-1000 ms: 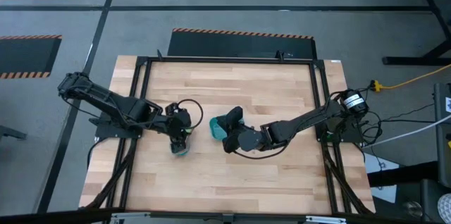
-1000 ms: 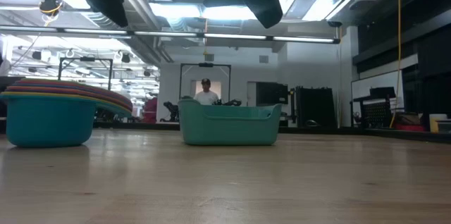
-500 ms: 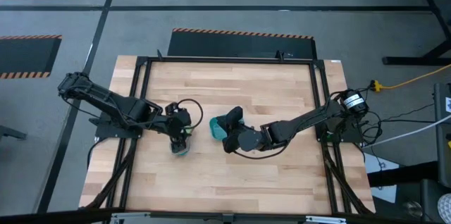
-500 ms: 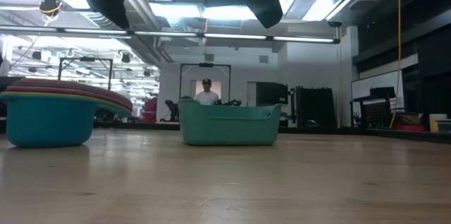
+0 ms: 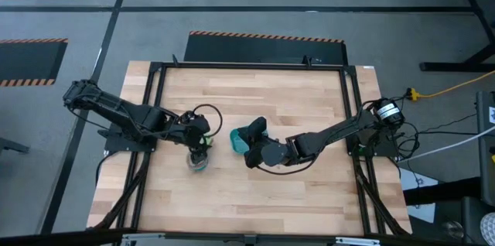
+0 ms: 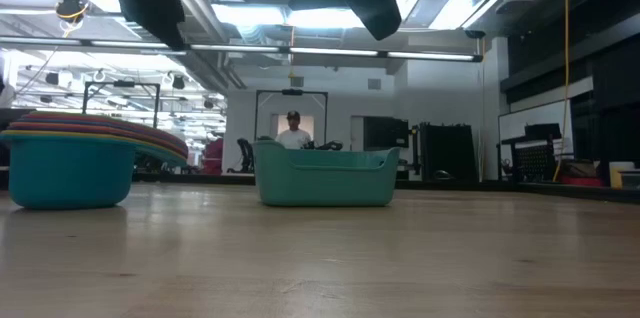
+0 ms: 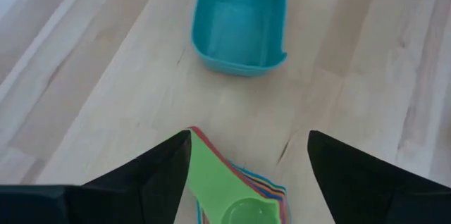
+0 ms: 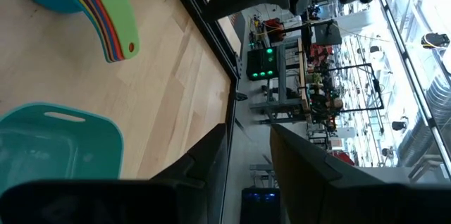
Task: Nest measuring cups in basket
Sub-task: Put the stacked measuring cups into the green bin
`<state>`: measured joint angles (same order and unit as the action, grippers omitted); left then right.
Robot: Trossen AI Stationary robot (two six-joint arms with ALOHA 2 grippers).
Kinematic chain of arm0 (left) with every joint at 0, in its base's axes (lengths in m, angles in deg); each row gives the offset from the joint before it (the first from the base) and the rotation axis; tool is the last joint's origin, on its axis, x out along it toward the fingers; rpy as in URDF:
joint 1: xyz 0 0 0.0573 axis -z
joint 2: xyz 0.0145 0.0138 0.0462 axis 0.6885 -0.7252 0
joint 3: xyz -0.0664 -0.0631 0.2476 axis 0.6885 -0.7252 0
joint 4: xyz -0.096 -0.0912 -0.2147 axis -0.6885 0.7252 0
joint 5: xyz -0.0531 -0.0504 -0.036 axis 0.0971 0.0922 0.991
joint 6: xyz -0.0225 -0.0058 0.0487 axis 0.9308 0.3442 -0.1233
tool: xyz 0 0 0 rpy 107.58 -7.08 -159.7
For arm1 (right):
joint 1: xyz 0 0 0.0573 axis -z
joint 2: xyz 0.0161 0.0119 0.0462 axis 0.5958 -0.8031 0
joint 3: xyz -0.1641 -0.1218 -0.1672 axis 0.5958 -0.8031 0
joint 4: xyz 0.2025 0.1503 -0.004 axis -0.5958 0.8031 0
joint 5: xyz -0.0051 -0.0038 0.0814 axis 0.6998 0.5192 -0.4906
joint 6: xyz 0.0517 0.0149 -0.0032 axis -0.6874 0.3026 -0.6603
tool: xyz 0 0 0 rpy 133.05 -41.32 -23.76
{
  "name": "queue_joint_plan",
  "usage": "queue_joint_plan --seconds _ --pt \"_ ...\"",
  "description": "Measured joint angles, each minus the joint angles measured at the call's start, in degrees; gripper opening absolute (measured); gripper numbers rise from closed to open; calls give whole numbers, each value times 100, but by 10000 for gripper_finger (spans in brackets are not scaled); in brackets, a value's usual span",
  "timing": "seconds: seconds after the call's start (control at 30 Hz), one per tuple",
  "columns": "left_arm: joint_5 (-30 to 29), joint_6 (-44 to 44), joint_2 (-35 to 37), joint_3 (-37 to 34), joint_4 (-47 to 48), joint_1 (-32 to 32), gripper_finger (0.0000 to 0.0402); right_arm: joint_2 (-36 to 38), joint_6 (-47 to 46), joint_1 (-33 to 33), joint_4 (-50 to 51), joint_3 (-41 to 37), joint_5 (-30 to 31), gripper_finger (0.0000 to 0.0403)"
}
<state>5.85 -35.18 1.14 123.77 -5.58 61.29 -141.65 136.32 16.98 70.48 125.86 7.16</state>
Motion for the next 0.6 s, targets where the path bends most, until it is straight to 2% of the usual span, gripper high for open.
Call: queue_joint_plan --seconds 0.23,0.4,0.47,0.6 --pt "29 -437 61 -2 53 -251 277 0 -92 -2 6 0 41 115" --pt "78 -612 425 175 197 -437 276 0 -129 -4 4 0 833 115" --pt "330 -501 653 390 461 -658 276 20 -154 -2 39 0 952 115" --pt "955 -453 1163 696 1114 -1286 276 247 -771 -2 575 0 688 115"
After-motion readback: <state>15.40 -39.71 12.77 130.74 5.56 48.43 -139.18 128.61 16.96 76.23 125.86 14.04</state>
